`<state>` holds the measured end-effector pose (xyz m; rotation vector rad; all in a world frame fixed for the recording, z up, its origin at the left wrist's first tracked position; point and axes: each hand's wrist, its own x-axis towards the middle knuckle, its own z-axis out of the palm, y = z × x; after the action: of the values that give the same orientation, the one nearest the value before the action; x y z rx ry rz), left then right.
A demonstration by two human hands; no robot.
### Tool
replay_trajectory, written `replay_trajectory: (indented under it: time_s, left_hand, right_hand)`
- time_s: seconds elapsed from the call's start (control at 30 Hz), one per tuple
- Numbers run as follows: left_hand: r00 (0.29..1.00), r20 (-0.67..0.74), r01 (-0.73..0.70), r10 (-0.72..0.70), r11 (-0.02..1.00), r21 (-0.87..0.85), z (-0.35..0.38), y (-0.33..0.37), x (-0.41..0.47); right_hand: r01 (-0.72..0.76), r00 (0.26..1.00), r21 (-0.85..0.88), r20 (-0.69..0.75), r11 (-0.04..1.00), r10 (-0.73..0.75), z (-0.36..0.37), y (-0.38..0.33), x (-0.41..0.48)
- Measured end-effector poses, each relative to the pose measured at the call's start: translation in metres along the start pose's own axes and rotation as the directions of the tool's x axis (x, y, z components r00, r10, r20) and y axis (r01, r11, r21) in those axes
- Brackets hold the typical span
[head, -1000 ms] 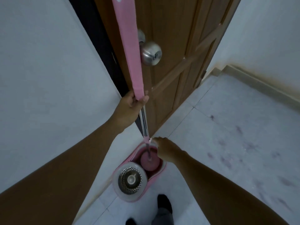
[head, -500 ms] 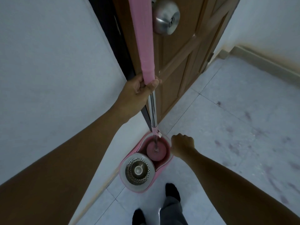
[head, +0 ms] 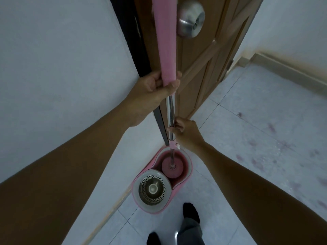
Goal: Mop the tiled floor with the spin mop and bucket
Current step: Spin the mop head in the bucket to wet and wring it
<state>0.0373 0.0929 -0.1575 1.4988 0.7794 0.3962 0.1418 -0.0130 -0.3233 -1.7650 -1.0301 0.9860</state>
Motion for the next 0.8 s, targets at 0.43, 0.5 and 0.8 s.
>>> replay_trajectory:
  time_s: [0.43, 0.5, 0.8]
  left_hand:
    - [0.975, 0.190, -0.143, 0.116, 0.980, 0.136, -0.003, 0.020, -0.002]
    - [0.977, 0.158, -0.167, 0.141, 0.971, 0.169, 0.001, 0.011, 0.001]
    - [0.966, 0.202, -0.192, 0.161, 0.971, 0.142, 0.025, -0.009, 0.016]
  right_hand:
    - [0.117, 0.993, 0.036, 0.023, 0.992, -0.118, -0.015, -0.001, -0.012]
    - [0.137, 0.990, 0.019, -0.021, 0.990, -0.137, -0.012, 0.007, -0.011]
    - [0.106, 0.991, -0.012, -0.083, 0.994, -0.106, -0.011, 0.040, -0.013]
